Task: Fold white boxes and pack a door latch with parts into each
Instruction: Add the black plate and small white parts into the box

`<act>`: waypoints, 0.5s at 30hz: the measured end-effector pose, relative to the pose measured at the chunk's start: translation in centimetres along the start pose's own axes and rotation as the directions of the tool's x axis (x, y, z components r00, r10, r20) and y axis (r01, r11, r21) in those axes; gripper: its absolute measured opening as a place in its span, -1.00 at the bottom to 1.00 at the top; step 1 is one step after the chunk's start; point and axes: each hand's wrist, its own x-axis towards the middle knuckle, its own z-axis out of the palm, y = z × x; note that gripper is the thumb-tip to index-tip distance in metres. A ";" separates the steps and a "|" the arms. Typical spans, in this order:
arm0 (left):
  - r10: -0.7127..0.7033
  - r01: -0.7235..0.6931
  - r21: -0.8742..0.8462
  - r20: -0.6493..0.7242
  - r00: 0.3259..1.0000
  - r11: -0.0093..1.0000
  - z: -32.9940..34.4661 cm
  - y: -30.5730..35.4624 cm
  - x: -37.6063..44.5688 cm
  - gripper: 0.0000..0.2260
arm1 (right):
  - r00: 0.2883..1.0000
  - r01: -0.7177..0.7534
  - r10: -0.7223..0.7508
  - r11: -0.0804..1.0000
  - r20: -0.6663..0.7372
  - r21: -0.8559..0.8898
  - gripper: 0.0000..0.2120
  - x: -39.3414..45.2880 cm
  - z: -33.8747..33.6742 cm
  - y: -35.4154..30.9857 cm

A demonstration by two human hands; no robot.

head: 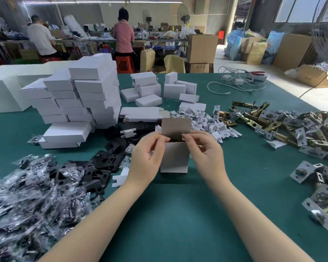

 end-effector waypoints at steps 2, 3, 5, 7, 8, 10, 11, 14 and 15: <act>-0.118 0.118 -0.077 0.010 0.993 0.990 -0.2 0.2 0.7 -0.84 | 0.995 -0.096 0.095 0.991 0.017 0.090 -0.81 0.7 0.0 -0.4; -0.179 0.180 -0.136 0.026 0.984 0.974 -0.3 0.3 1.0 -0.86 | 0.992 -0.129 0.127 0.980 0.028 0.150 -0.78 1.0 -0.1 -0.6; -0.242 0.246 -0.247 0.048 0.969 0.937 -0.5 0.6 1.1 -0.84 | 0.990 -0.139 0.131 0.970 0.055 0.200 -0.61 1.4 -0.1 -0.8; -0.278 0.285 -0.344 0.070 0.958 0.895 -0.7 0.9 1.2 -0.68 | 0.992 -0.103 0.089 0.982 0.093 0.159 -0.51 1.6 -0.1 -0.9; -0.288 0.302 -0.358 0.092 0.953 0.884 -0.7 1.0 1.3 -0.62 | 0.992 -0.079 0.065 0.988 0.106 0.133 -0.50 1.6 -0.1 -0.9; -0.245 0.282 -0.327 0.149 0.958 0.902 -0.9 1.1 1.6 -0.63 | 0.993 -0.035 0.025 0.996 0.117 0.086 -0.56 1.6 -0.4 -0.8; -0.208 0.251 -0.289 0.172 0.963 0.924 -1.0 1.0 1.7 -0.68 | 0.992 -0.013 0.007 0.999 0.125 0.050 -0.62 1.6 -0.6 -0.7; -0.125 0.167 -0.199 0.210 0.970 0.966 -1.6 0.4 1.5 -0.80 | 0.983 0.091 -0.075 0.992 0.167 -0.089 -0.74 1.0 -1.3 -0.6; -0.090 0.130 -0.171 0.224 0.970 0.977 -1.9 0.2 1.4 -0.80 | 0.975 0.150 -0.123 0.979 0.184 -0.141 -0.75 0.9 -1.6 -0.4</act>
